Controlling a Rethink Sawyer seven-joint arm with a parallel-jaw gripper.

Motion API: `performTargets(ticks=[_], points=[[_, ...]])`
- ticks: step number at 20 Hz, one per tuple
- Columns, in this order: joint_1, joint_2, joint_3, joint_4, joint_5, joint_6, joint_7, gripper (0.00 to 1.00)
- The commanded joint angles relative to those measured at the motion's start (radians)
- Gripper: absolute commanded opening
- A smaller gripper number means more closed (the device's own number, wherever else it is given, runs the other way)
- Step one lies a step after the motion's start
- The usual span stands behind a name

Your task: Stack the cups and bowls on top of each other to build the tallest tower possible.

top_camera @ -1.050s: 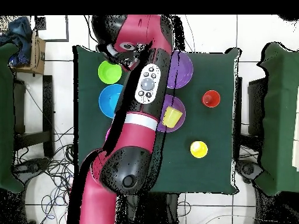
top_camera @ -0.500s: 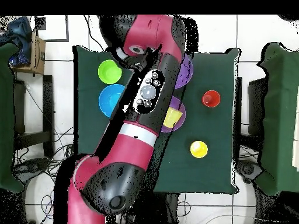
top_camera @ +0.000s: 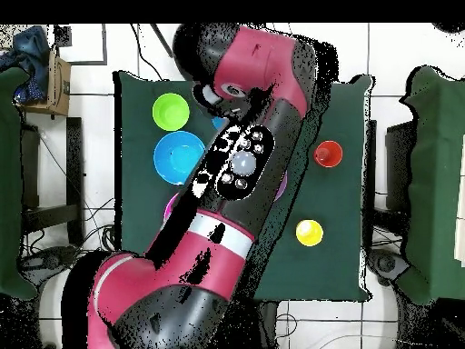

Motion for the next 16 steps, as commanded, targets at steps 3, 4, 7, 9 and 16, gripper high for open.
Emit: performTargets(ticks=[3, 4, 7, 9, 16], points=[[0.016, -0.146, 0.284, 0.409, -0.115, -0.4, -0.272, 1.0], [0.012, -0.155, 0.293, 0.423, -0.125, -0.412, -0.276, 1.0], [0.01, -0.185, 0.312, 0.469, -0.14, -0.451, -0.26, 1.0], [0.006, -0.201, 0.328, 0.497, -0.142, -0.497, -0.227, 1.0], [-0.005, -0.214, 0.342, 0.488, -0.206, -0.475, -0.206, 1.0]])
